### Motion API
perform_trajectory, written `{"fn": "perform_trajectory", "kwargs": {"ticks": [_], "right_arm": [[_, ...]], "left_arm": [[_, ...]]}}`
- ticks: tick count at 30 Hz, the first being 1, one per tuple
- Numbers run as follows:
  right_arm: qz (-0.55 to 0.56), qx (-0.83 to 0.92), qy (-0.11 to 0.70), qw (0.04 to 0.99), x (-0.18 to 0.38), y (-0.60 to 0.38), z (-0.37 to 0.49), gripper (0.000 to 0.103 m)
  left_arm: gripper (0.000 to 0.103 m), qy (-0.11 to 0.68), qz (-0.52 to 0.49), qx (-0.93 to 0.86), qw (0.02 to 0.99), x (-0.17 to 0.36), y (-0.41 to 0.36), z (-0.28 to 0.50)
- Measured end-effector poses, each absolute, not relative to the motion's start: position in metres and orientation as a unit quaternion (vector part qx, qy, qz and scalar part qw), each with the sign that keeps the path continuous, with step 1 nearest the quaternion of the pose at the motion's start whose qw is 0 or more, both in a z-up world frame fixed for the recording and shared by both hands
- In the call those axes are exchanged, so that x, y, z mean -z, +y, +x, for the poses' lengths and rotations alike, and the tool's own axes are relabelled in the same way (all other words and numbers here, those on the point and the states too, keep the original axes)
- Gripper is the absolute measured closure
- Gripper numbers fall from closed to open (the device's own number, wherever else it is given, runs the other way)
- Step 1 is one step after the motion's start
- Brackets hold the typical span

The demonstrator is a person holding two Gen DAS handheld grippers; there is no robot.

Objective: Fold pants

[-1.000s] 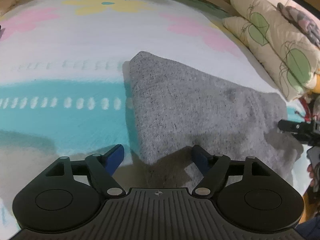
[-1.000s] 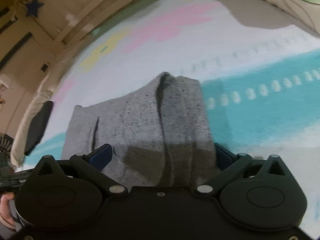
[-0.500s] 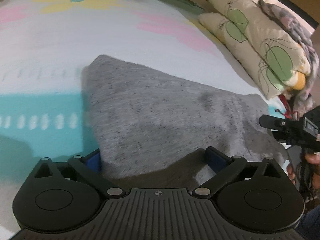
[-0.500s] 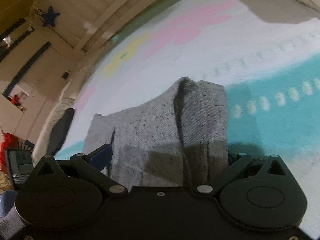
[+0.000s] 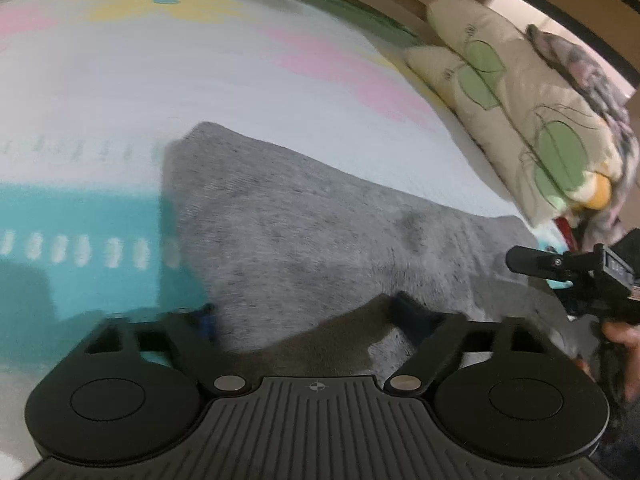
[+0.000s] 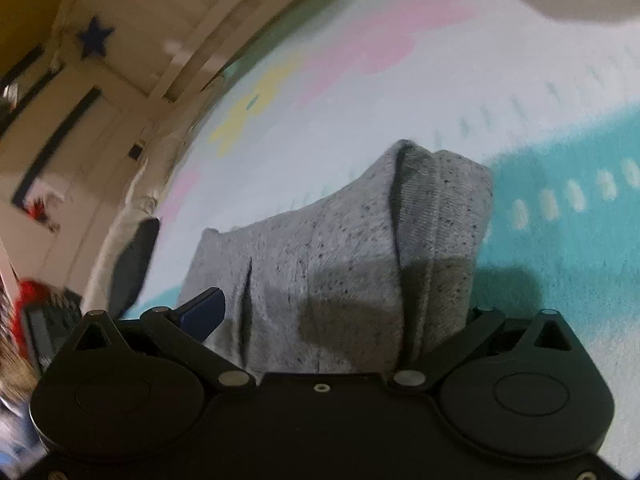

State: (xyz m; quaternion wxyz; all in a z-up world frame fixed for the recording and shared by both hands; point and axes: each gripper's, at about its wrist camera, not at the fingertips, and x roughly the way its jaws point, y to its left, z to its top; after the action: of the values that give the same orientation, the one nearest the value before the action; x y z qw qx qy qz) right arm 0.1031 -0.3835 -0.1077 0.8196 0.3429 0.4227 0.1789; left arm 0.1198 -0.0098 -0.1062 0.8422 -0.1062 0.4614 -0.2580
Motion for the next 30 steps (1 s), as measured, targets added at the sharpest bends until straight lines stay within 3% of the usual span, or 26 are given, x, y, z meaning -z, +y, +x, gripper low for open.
{"fn": "perform_trajectory", "kwargs": {"ticks": [2, 3, 5, 9, 15, 22, 27, 30], "right_arm": [[0.351, -0.165, 0.427, 0.817, 0.108, -0.384, 0.103, 0.016], [0.336, -0.150, 0.433, 0.823, 0.106, -0.382, 0.102, 0.037], [0.301, -0.135, 0.441, 0.835, 0.099, -0.377, 0.098, 0.047], [0.276, -0.124, 0.438, 0.847, 0.084, -0.365, 0.089, 0.057], [0.243, -0.110, 0.420, 0.868, 0.050, -0.342, 0.083, 0.061], [0.253, -0.160, 0.390, 0.871, 0.029, -0.301, 0.121, 0.061], [0.256, -0.179, 0.395, 0.864, 0.033, -0.265, 0.177, 0.061], [0.238, -0.181, 0.408, 0.863, 0.044, -0.241, 0.205, 0.059]], "left_arm": [[0.069, 0.462, -0.108, 0.264, 0.840, 0.104, -0.011, 0.119], [0.073, 0.465, -0.115, 0.266, 0.837, 0.103, -0.011, 0.118], [0.081, 0.460, -0.110, 0.255, 0.843, 0.099, -0.014, 0.115], [0.087, 0.423, -0.052, 0.244, 0.871, 0.082, -0.024, 0.097], [0.088, 0.371, -0.031, 0.221, 0.901, 0.047, -0.008, 0.085], [0.088, 0.348, -0.043, 0.167, 0.921, 0.010, 0.042, 0.129], [0.088, 0.361, -0.038, 0.124, 0.923, 0.017, 0.070, 0.171], [0.079, 0.399, -0.058, 0.086, 0.911, 0.043, 0.084, 0.197]]}}
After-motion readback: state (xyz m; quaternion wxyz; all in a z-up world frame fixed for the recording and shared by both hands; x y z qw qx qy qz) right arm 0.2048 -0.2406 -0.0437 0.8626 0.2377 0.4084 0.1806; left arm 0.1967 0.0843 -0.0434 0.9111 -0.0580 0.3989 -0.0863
